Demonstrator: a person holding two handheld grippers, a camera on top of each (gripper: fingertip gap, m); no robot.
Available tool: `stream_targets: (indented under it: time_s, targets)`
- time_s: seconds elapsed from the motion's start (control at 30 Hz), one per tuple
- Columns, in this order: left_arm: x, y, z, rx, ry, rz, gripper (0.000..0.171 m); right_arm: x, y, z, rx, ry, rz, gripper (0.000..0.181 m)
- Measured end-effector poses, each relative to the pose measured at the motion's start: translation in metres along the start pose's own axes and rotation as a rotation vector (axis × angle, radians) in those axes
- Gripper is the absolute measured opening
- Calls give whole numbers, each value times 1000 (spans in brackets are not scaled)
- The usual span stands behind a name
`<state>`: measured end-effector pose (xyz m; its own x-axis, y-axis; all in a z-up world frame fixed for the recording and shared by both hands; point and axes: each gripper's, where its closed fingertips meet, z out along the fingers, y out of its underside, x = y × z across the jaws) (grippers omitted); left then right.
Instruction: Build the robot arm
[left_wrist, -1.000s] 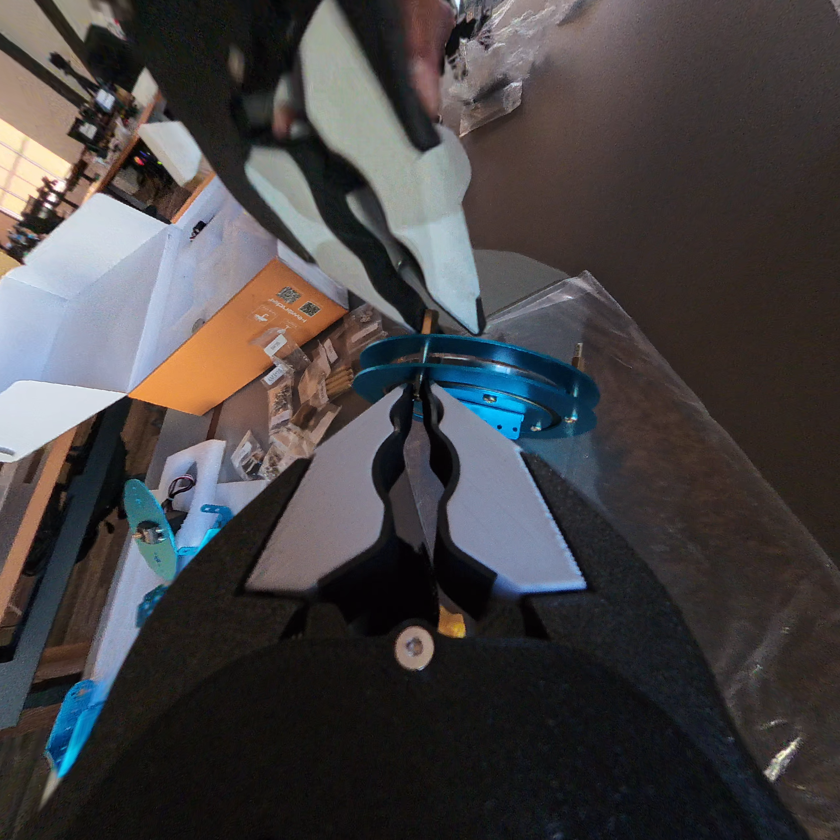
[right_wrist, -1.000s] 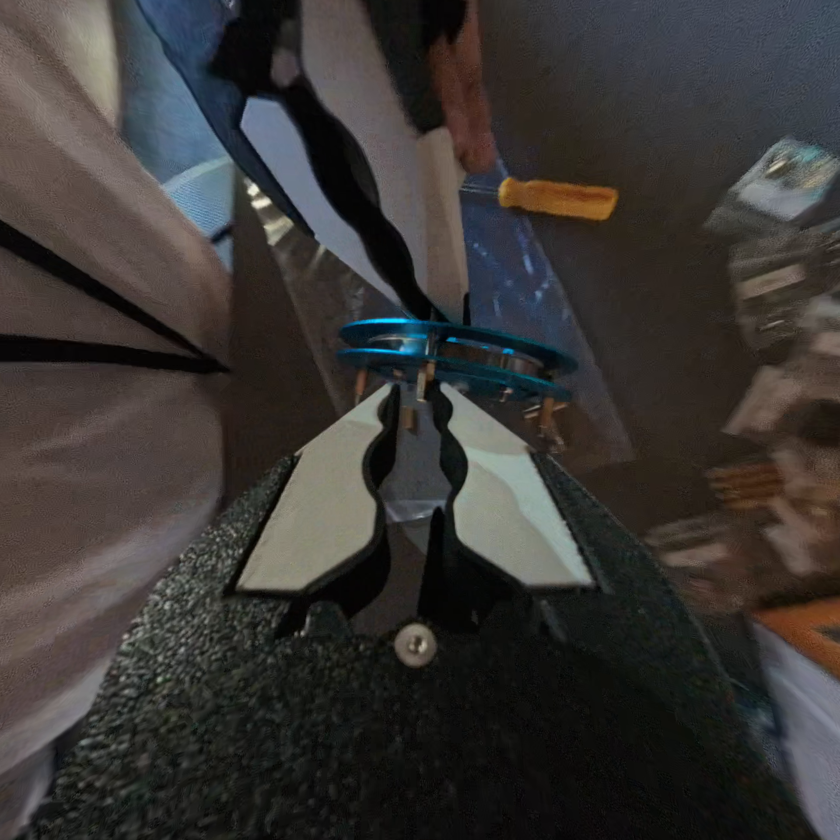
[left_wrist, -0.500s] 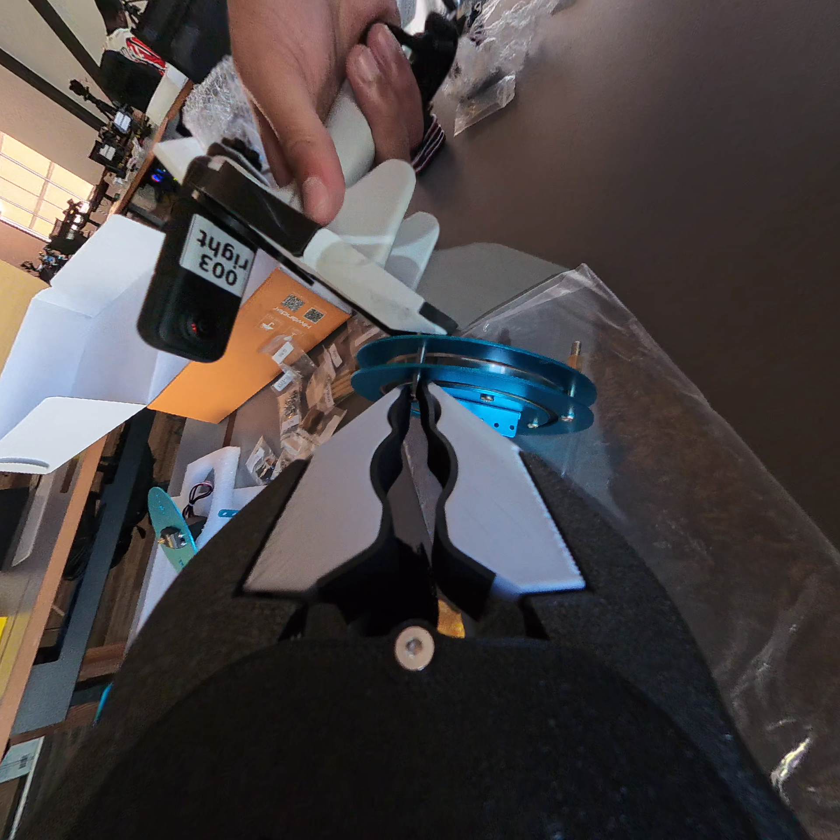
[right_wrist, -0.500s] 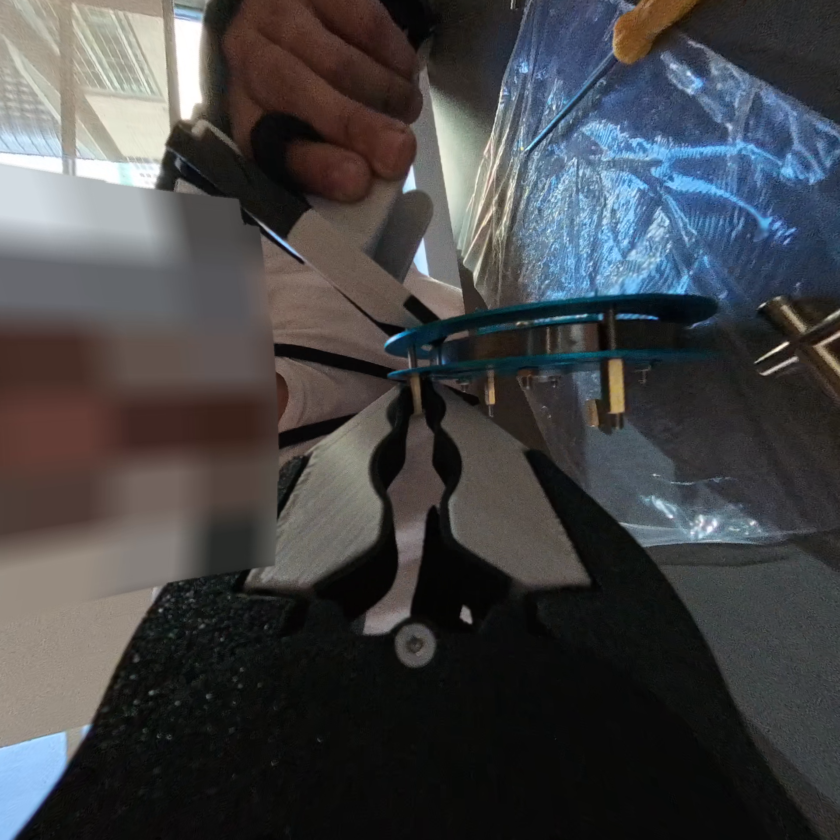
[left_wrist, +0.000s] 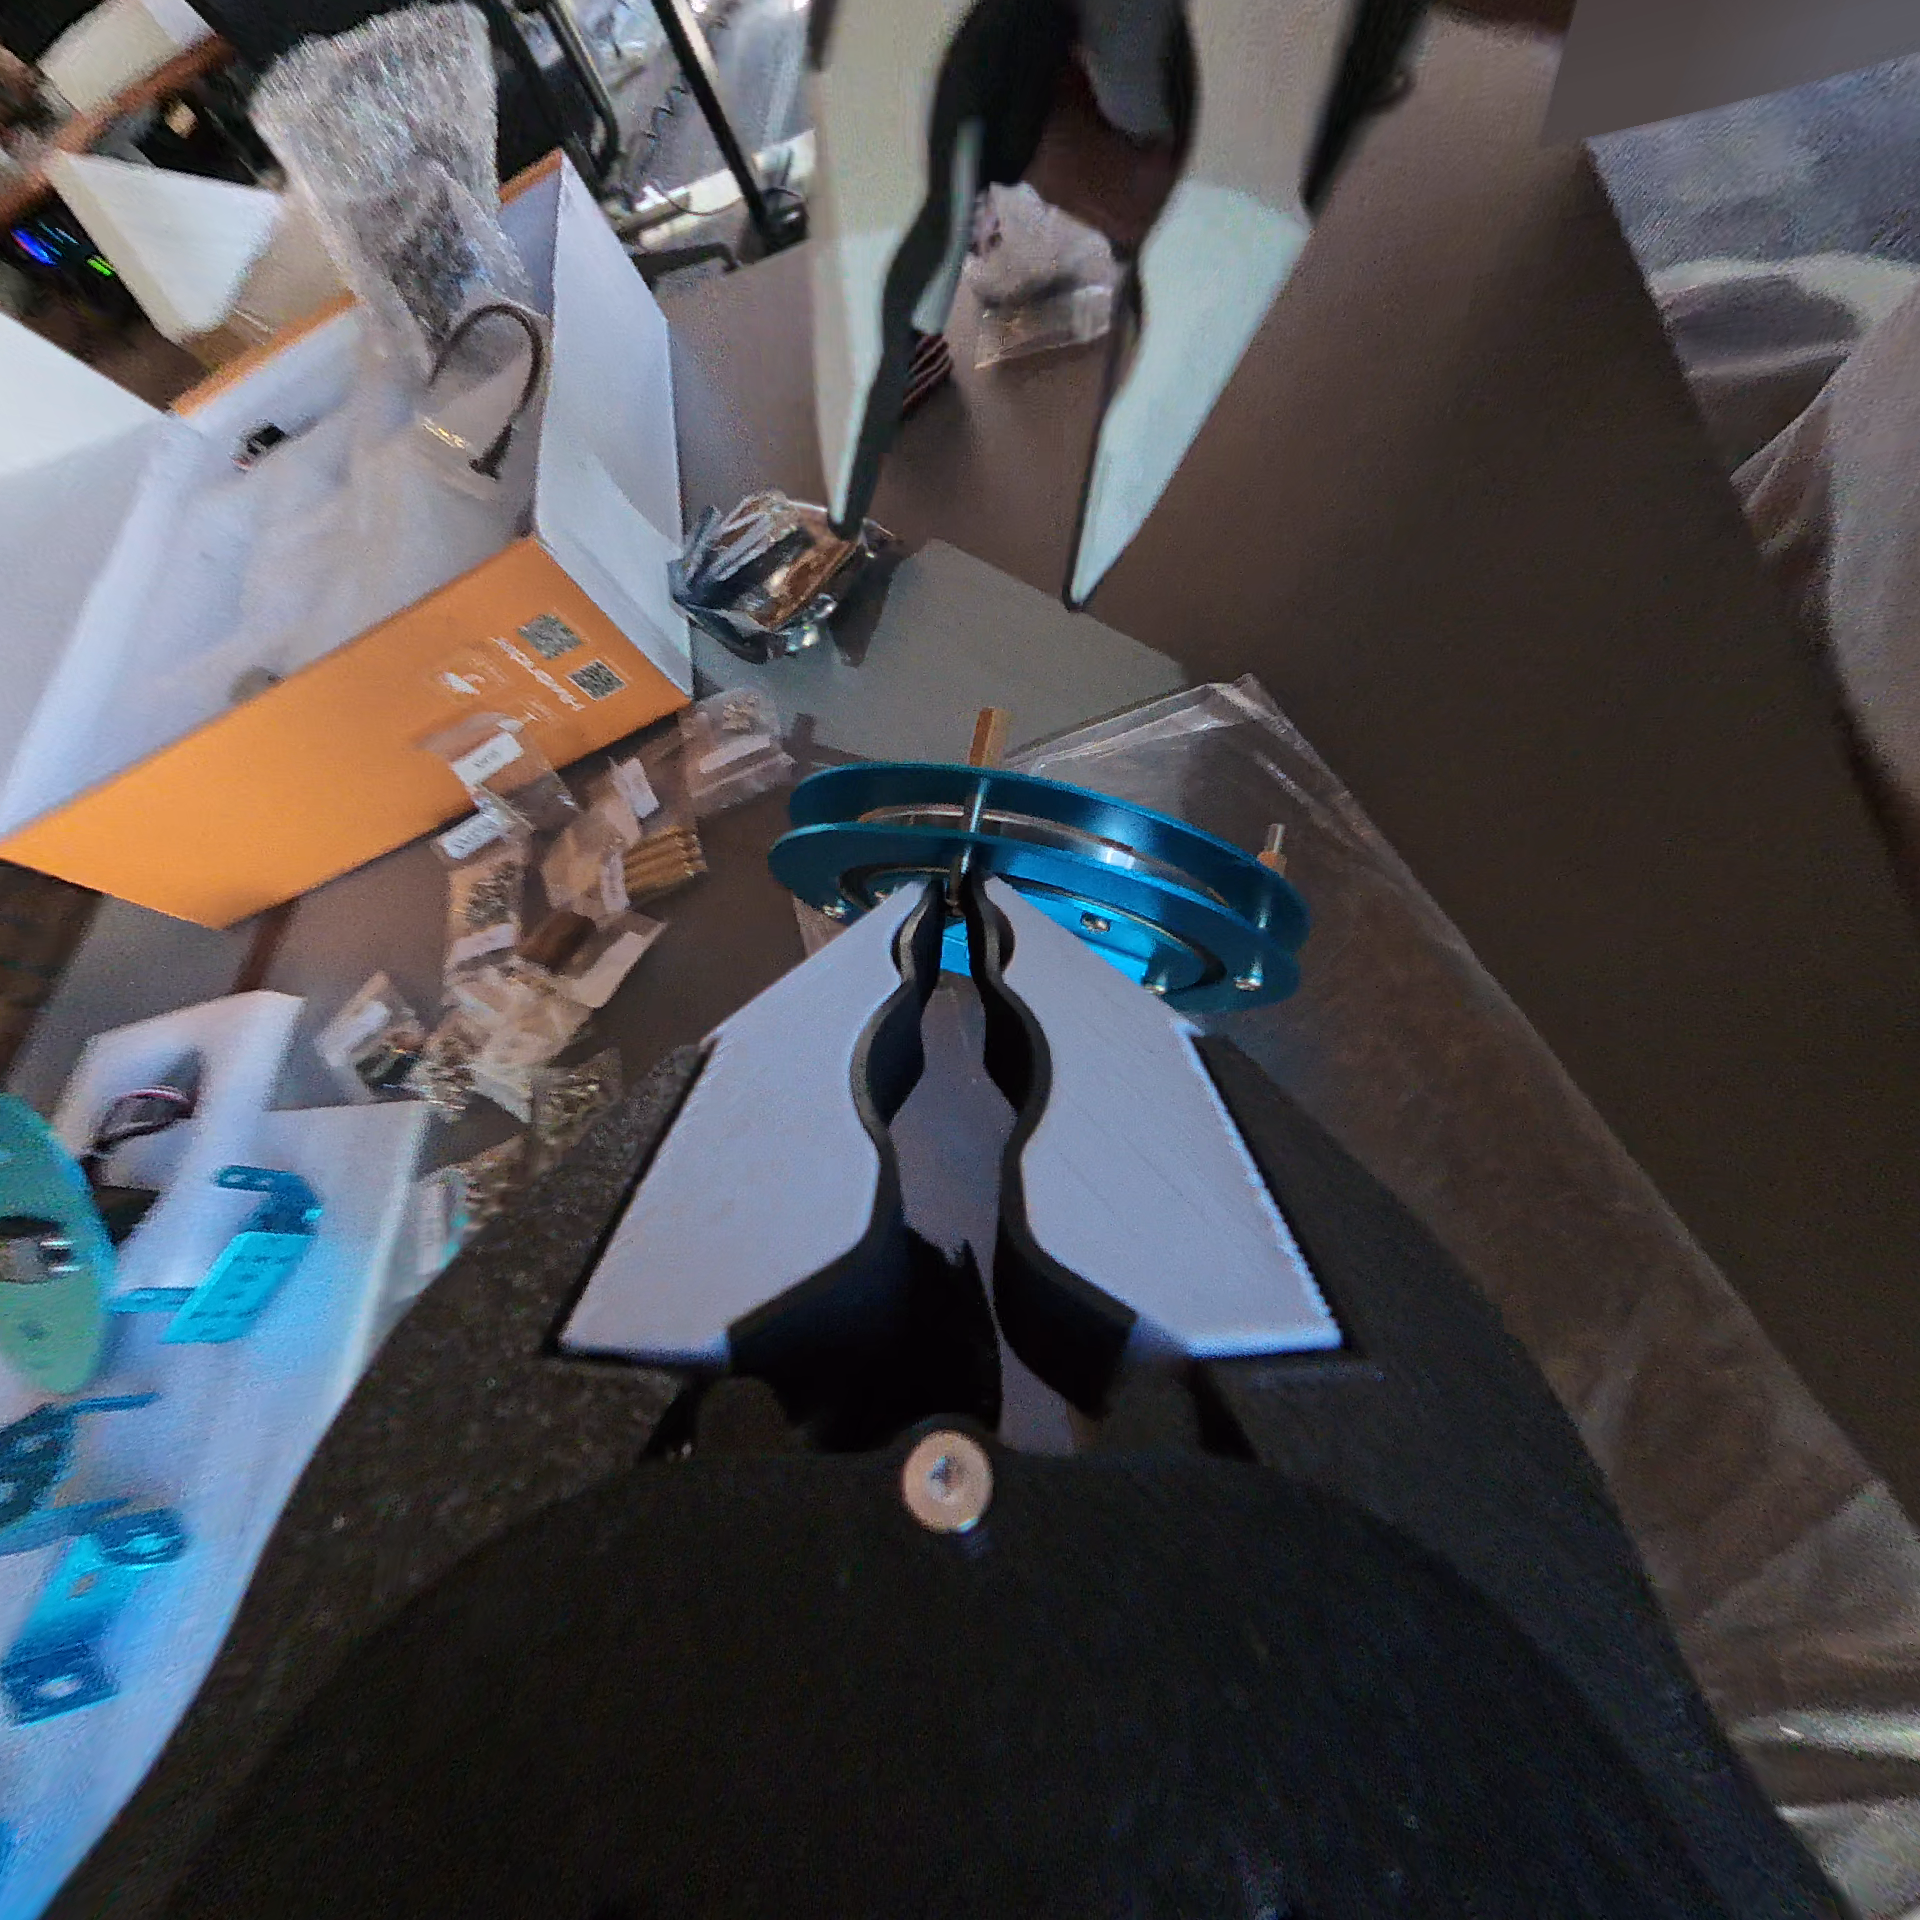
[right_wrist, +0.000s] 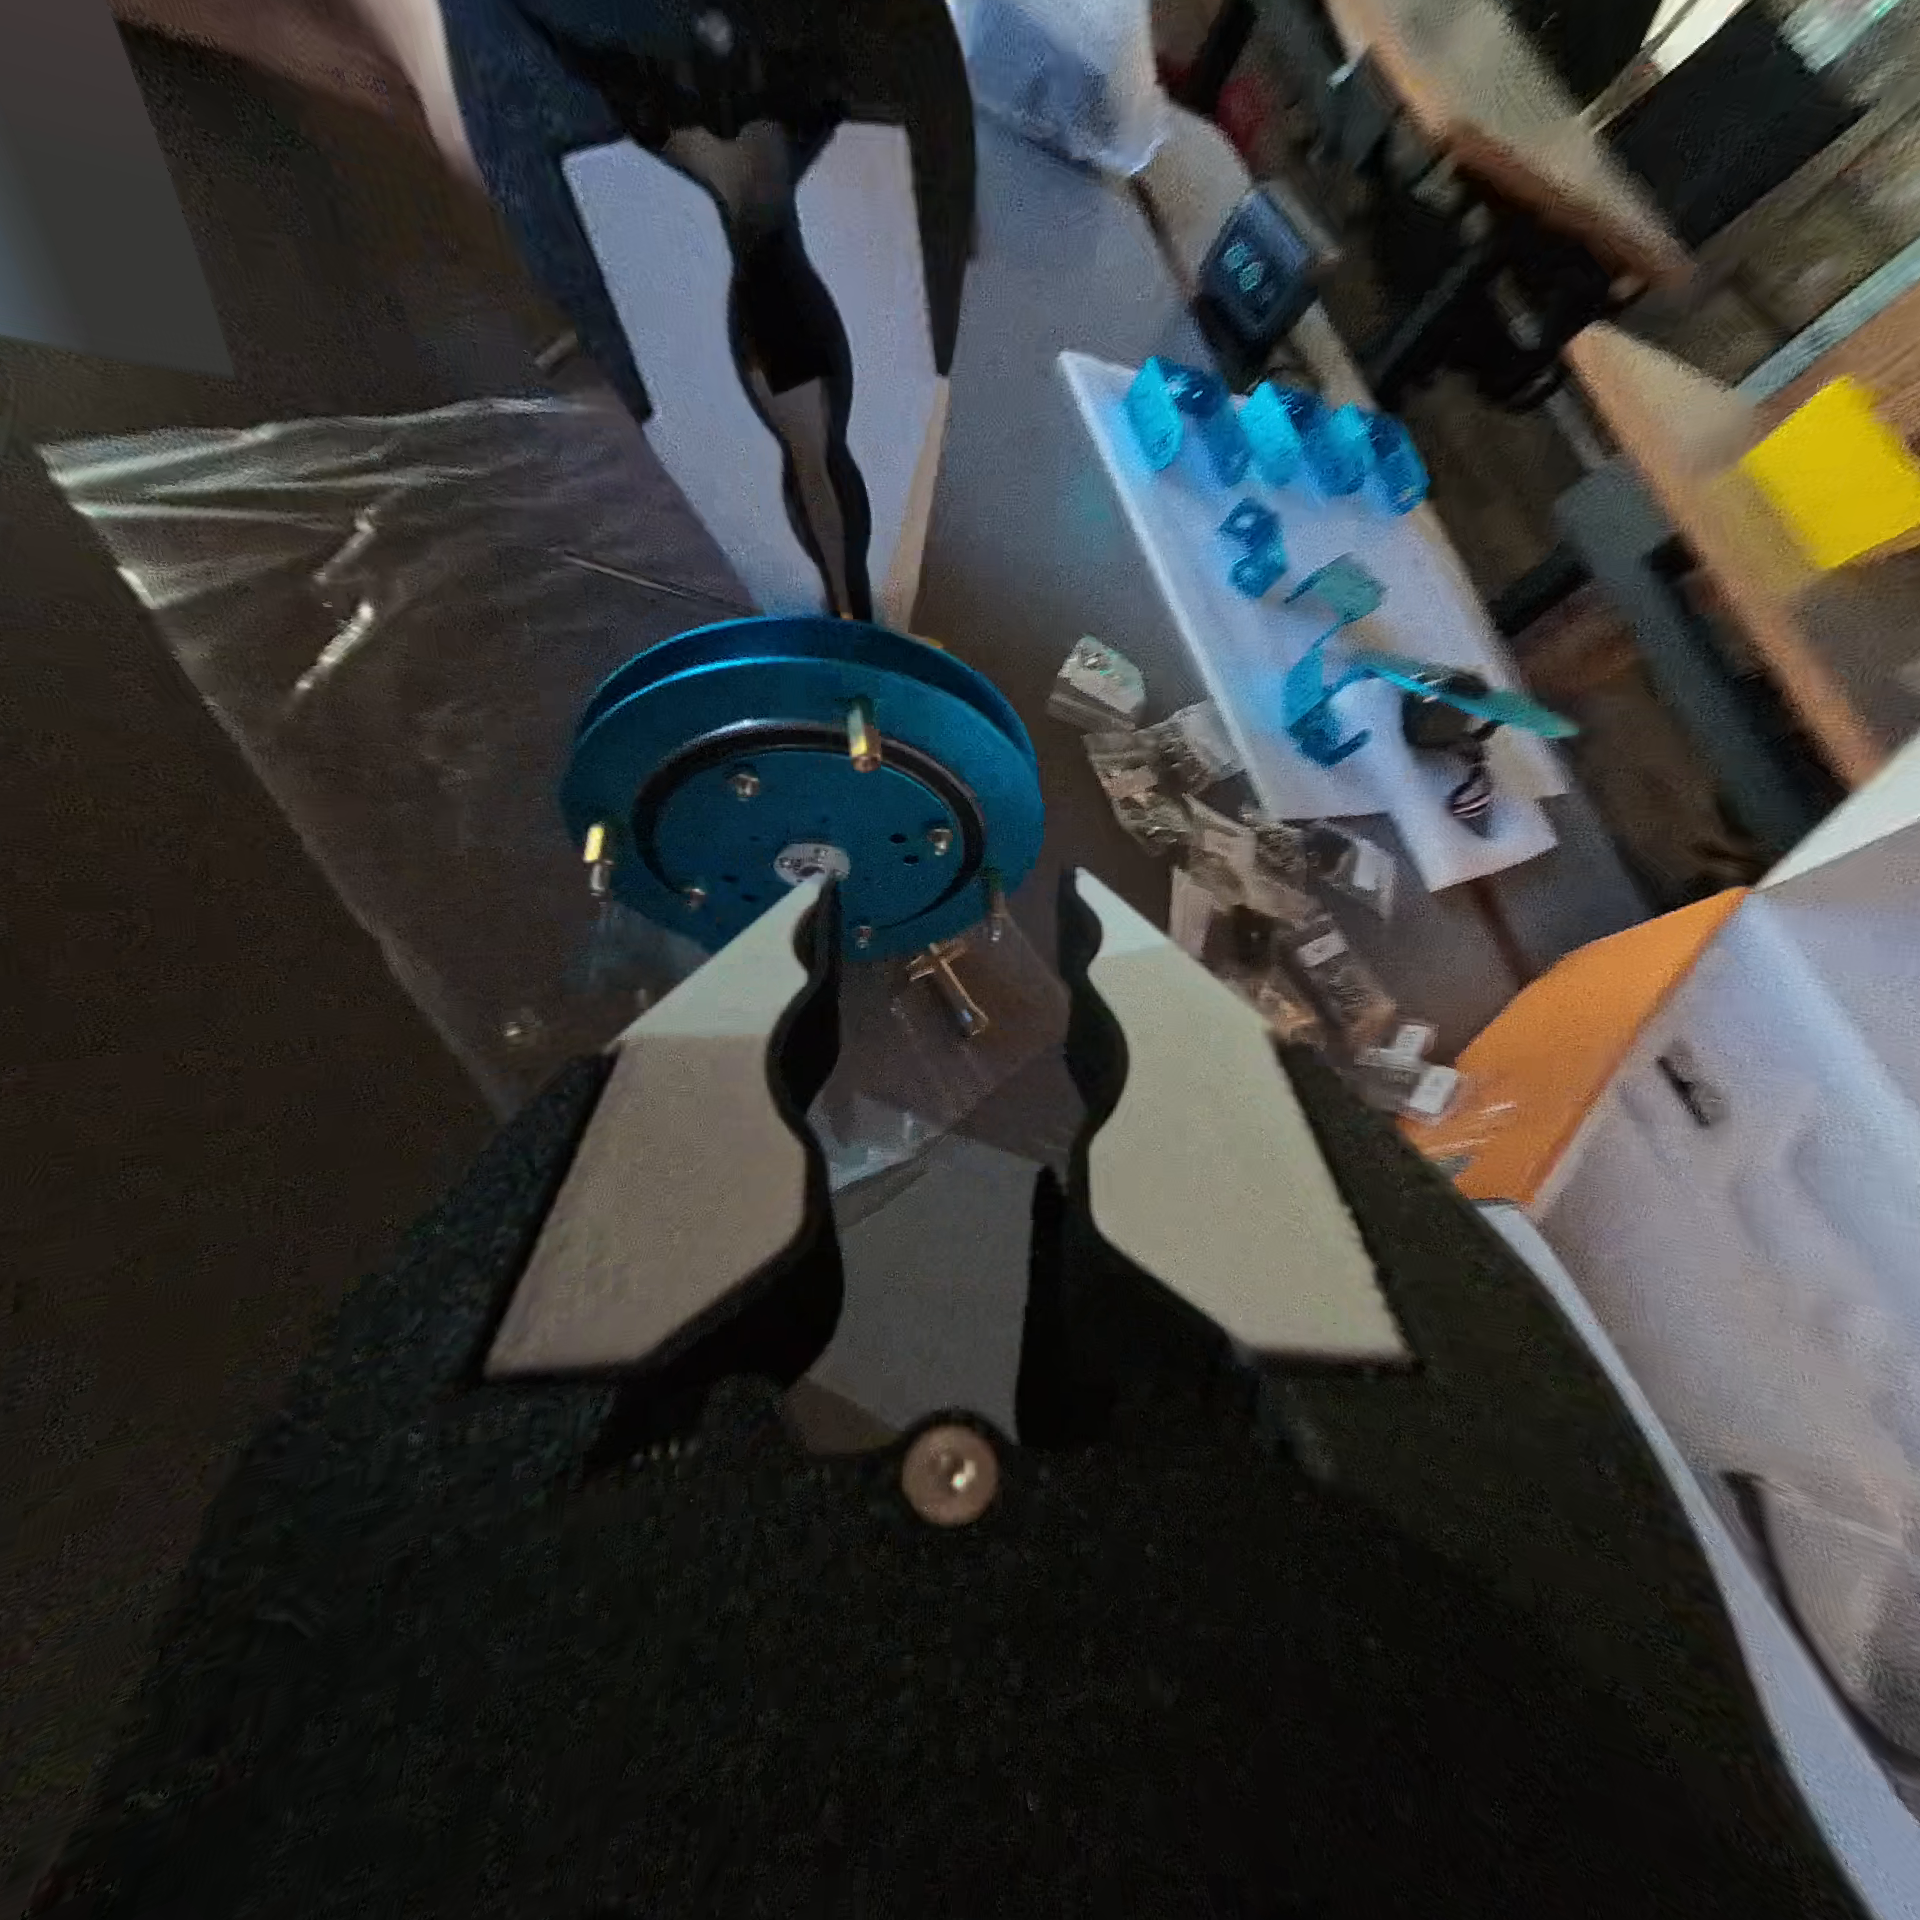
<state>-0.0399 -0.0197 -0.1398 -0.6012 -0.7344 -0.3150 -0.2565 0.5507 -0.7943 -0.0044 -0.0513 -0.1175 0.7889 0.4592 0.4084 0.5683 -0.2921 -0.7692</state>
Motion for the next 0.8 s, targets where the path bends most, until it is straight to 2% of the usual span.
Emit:
stream_targets:
  time_s: [0.17, 0.4, 0.57, 0.8]
  targets:
    - [3, 0, -1, 9, 63, -69, 4, -5, 3, 10, 24, 315, -196, 35]
    - [7, -1, -3, 7, 93, -62, 4, -3, 3, 5, -14, 616, -481, 29]
    - [6, 0, -3, 23, 114, -80, 4, -4, 7, 4, -39, 674, -553, 26]
    - [3, 1, -3, 32, 132, -91, 4, -6, 16, 10, -26, 597, -474, 26]
